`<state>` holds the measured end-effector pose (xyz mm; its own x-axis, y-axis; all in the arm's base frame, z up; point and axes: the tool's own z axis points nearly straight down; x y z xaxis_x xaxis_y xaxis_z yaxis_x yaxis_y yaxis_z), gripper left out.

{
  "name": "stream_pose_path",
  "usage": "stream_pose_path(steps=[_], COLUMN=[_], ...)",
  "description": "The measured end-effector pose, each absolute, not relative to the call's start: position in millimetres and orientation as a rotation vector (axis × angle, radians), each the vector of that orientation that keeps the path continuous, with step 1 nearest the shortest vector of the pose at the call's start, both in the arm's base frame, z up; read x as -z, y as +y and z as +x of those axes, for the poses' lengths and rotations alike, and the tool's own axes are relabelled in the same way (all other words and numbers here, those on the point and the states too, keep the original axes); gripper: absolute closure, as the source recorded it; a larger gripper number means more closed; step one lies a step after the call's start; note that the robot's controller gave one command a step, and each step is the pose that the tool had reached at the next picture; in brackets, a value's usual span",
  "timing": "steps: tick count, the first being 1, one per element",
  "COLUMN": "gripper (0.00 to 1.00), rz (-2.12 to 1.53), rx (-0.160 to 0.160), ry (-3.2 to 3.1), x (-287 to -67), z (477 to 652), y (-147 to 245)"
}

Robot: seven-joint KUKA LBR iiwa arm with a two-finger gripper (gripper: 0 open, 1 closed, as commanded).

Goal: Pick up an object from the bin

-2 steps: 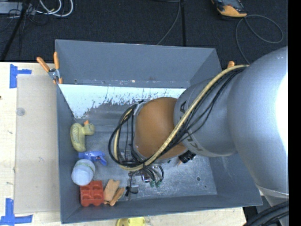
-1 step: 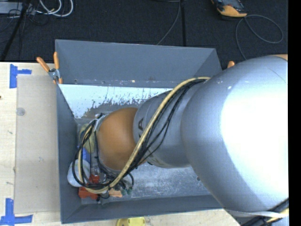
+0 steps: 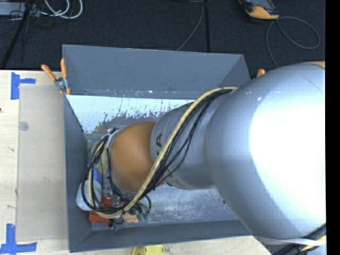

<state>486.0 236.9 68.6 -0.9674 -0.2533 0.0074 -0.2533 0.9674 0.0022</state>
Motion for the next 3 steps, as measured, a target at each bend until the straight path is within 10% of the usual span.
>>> stream_pose_path(steps=[2, 3], gripper=[1.0, 1.0], rz=[0.519, 0.529], rx=[0.001, 0.0], ry=[-3.088, -3.084], x=[-94, -142], z=[501.0, 501.6], y=[233, 234])
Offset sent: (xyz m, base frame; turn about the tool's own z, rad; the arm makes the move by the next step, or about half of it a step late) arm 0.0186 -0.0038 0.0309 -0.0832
